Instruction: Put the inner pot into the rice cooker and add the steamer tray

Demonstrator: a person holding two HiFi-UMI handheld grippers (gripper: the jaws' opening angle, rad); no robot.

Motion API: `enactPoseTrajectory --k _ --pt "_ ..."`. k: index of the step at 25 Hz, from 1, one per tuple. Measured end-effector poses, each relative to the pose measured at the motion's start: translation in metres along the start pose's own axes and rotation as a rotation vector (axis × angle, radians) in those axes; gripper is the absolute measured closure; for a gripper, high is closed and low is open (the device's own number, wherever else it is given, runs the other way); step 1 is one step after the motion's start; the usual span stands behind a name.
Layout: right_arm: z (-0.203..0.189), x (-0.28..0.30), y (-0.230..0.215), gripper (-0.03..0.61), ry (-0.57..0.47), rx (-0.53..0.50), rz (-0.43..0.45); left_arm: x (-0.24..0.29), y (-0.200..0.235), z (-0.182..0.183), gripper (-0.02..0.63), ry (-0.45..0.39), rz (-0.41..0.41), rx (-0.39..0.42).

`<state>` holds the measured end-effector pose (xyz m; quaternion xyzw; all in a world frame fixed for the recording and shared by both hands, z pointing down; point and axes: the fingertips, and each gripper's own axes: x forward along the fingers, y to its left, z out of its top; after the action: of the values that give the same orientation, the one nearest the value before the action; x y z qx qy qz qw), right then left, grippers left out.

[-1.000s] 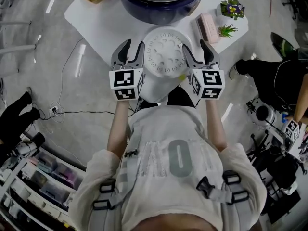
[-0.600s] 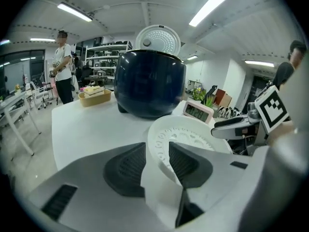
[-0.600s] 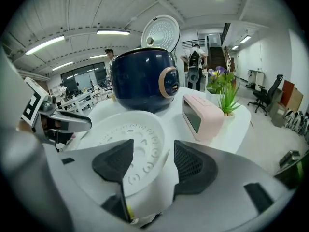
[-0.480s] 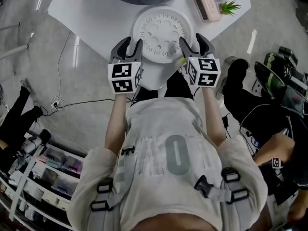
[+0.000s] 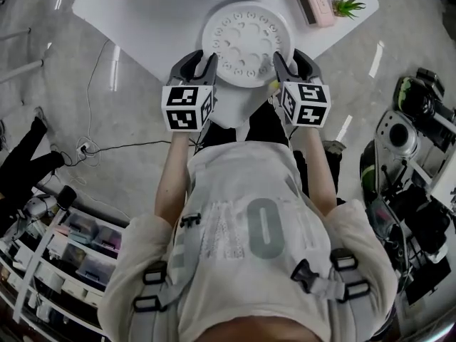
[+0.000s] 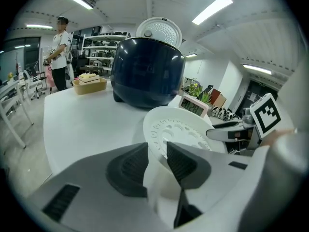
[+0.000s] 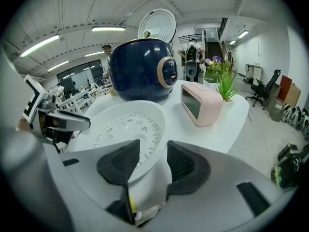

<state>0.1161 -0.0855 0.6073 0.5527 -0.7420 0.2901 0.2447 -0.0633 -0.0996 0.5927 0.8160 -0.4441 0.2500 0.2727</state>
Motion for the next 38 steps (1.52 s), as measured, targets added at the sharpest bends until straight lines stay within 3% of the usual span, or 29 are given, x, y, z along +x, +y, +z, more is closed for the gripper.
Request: enactPoseTrajectory --k 9,14,22,32,38 --pt "0.012 -0.003 0.007 0.408 0.008 -0.076 -0.024 -0.01 0.005 -0.002 0.496 0.003 0.019 -0.006" --pt "0.024 -0.002 0.021 0.417 0.004 -0.116 0.01 -0.022 0.015 -0.004 0.5 -0.014 0.051 -0.038" --pt "0.054 0.007 0.08 0.424 -0.038 -0.235 0.115 -0.066 0.058 -0.01 0.505 -0.085 0.19 -0.136" --pt "0.133 0.019 0.168 0.445 -0.174 -0.379 0.266 -0.138 0.116 0.017 0.508 -0.252 0.402 -0.217" --pt "0.203 0.002 0.216 0.445 -0.319 -0.476 0.334 -0.194 0.138 0.069 0.508 -0.398 0.497 -0.188"
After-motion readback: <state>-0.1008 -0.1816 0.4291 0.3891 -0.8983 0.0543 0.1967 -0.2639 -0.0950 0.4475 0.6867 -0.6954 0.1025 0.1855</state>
